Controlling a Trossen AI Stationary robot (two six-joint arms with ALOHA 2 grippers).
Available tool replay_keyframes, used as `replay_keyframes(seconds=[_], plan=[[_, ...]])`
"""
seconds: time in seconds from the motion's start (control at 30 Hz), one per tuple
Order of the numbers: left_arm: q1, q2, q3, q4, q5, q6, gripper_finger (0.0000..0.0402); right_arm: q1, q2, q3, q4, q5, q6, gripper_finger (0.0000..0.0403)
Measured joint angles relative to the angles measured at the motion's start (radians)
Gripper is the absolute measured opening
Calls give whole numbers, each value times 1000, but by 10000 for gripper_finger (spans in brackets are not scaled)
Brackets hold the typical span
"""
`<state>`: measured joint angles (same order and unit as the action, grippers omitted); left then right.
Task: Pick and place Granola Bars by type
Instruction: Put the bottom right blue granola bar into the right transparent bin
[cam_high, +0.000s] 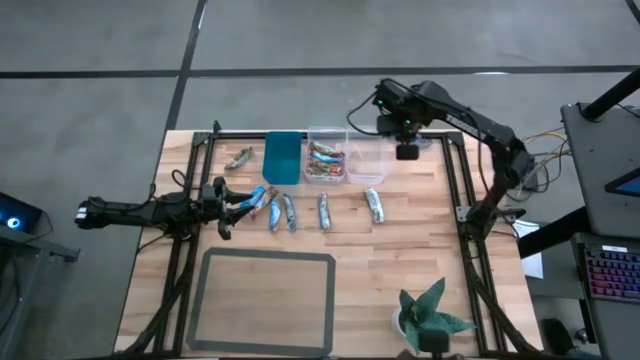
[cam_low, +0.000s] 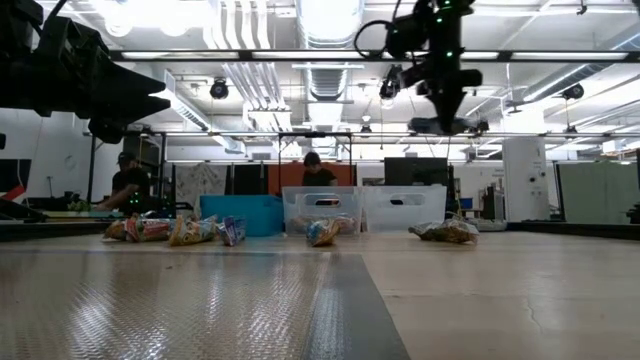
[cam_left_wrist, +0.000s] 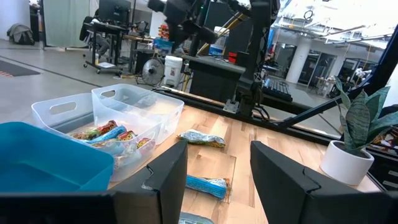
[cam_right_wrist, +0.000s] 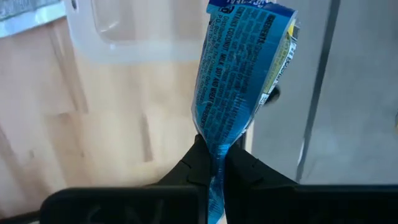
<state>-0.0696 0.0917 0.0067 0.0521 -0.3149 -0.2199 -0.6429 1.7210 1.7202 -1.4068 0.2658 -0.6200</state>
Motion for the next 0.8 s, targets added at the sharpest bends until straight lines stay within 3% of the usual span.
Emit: replay_keyframes(seconds=[0.4,0.5,0.8], plan=[[0,0,0,0,0,0,158,75,204,187,15,-43,-154,8],[0,0,0,0,0,0,159,94,229,189,17,-93,-174,8],[0,0,0,0,0,0,159,140,263,98,62,-111,-201,8]])
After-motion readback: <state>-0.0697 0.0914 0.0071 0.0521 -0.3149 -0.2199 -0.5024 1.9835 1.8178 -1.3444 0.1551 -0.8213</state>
